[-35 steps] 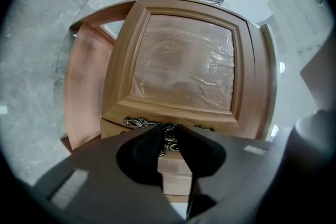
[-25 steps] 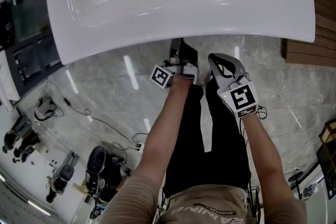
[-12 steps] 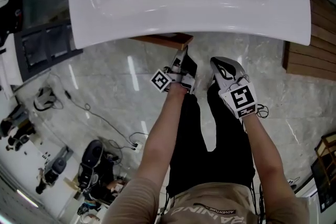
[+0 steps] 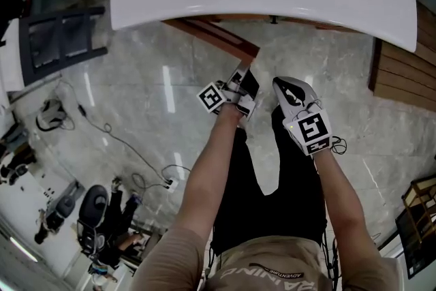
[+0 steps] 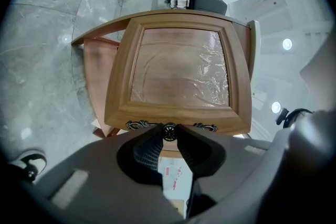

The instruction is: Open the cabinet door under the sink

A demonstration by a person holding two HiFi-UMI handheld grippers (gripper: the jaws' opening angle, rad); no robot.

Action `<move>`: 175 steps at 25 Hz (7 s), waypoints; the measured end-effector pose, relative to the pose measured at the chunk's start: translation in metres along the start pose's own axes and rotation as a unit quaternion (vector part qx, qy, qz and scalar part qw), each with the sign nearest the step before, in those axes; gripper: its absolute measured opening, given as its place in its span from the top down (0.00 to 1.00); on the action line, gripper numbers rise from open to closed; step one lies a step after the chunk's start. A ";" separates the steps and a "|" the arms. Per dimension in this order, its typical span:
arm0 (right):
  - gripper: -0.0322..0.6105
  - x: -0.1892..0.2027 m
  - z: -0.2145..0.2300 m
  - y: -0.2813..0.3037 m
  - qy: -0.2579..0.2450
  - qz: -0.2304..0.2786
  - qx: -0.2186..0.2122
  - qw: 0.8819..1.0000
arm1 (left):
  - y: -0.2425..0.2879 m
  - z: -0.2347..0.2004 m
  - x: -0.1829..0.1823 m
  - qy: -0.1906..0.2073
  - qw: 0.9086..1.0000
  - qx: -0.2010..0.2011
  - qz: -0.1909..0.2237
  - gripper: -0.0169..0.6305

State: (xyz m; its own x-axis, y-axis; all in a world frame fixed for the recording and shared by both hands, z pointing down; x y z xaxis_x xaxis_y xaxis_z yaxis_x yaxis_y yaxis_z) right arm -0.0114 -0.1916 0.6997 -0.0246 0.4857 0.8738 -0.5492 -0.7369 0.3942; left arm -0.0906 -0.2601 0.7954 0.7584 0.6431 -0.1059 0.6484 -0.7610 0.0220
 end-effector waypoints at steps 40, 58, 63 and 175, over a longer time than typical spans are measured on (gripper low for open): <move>0.95 0.028 -0.180 0.080 0.041 -0.025 0.037 0.998 | -0.165 0.005 -0.153 0.028 0.984 -0.035 -0.172 0.83; 0.95 0.035 -0.163 0.063 0.054 -0.019 0.057 0.997 | -0.231 -0.024 -0.090 0.081 0.978 -0.136 -0.138 0.95; 0.95 0.040 -0.148 0.048 0.055 -0.017 0.067 0.996 | -0.214 -0.012 -0.068 0.216 0.955 -0.090 -0.183 0.95; 0.82 0.052 0.094 0.047 0.566 0.333 0.015 0.754 | -0.026 0.063 0.011 0.603 0.765 -0.134 -0.182 0.95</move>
State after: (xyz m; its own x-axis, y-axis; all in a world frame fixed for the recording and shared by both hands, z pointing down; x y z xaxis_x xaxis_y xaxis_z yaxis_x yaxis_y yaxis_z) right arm 0.0403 -0.2453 0.7906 -0.9931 0.0809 0.0847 -0.0815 -0.9967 -0.0037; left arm -0.1033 -0.2390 0.7309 -0.0710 0.5416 0.8377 0.6994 -0.5718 0.4289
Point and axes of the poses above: the fingertips, and each gripper's own axes: y forward along the fingers, z to its right, x out of its underside, the point moved 2 cm from there along -y, backward along the fingers, and after that the axes turned 9 degrees about z, right-handed, at the moved point
